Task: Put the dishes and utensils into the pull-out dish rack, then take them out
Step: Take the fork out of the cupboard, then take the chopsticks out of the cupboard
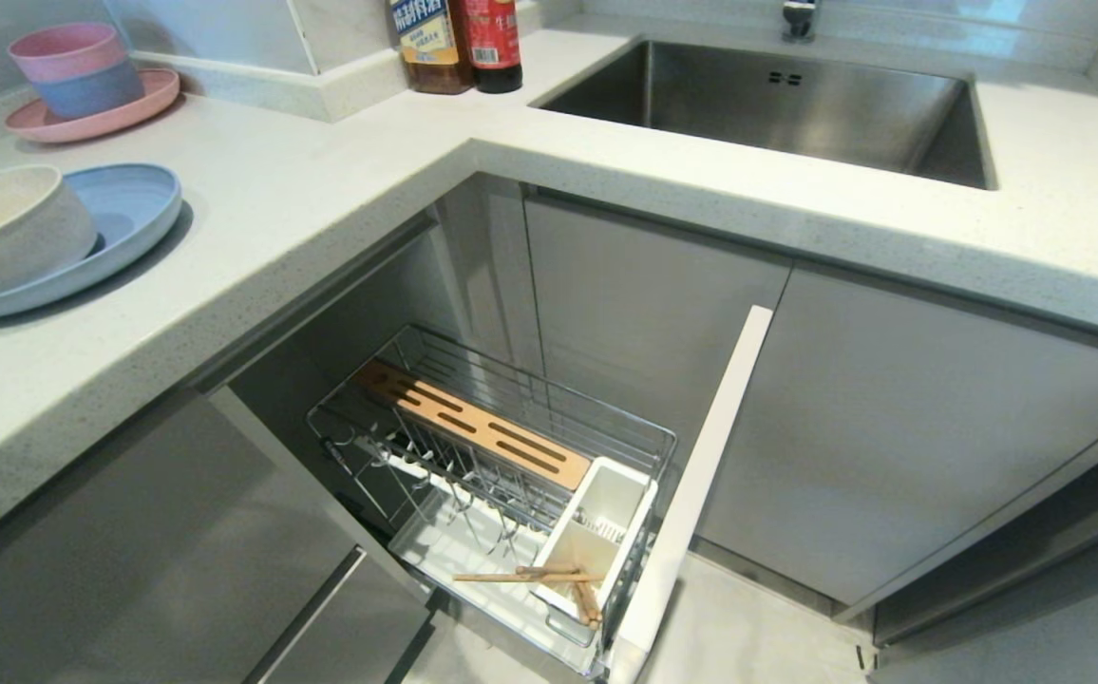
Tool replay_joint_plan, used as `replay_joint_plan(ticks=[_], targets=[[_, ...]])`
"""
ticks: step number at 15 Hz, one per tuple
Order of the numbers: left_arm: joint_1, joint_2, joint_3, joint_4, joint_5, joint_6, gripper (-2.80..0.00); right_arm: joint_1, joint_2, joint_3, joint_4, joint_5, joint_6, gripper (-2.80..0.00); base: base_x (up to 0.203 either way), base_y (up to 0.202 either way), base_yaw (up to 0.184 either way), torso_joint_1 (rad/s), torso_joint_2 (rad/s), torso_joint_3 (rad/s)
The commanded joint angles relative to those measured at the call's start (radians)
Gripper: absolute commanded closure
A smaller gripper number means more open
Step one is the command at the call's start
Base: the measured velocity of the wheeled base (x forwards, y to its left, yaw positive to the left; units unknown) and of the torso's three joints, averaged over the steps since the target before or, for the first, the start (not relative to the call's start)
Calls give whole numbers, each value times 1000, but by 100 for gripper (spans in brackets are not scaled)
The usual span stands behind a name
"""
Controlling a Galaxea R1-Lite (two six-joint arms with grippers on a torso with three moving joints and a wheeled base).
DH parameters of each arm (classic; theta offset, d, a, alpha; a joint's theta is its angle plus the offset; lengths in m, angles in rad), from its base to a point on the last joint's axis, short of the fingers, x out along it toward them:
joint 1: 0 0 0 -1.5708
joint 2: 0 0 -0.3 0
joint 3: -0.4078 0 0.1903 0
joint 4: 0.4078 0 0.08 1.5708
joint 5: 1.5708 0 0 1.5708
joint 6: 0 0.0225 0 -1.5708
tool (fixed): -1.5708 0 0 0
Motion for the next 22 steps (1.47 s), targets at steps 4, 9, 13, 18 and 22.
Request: replay_joint_plan(ticks=[4, 9, 13, 18, 22], targets=[[-18, -17, 61, -32, 0, -4, 0, 0, 0, 2, 0, 0, 0, 0, 0, 0, 0, 0, 0, 0], [-22, -17, 73, -36, -56, -12, 0, 0, 0, 2, 0, 0, 0, 0, 0, 0, 0, 0, 0, 0], [-21, -15, 97, -65, -80, -13, 0, 0, 0, 2, 0, 0, 0, 0, 0, 0, 0, 0, 0, 0], [19, -20, 102, -64, -80, -12, 0, 0, 0, 2, 0, 0, 0, 0, 0, 0, 0, 0, 0, 0], [21, -17, 102, -59, -82, -10, -280, 0, 0, 1, 0, 0, 0, 0, 0, 0, 0, 0, 0, 0]])
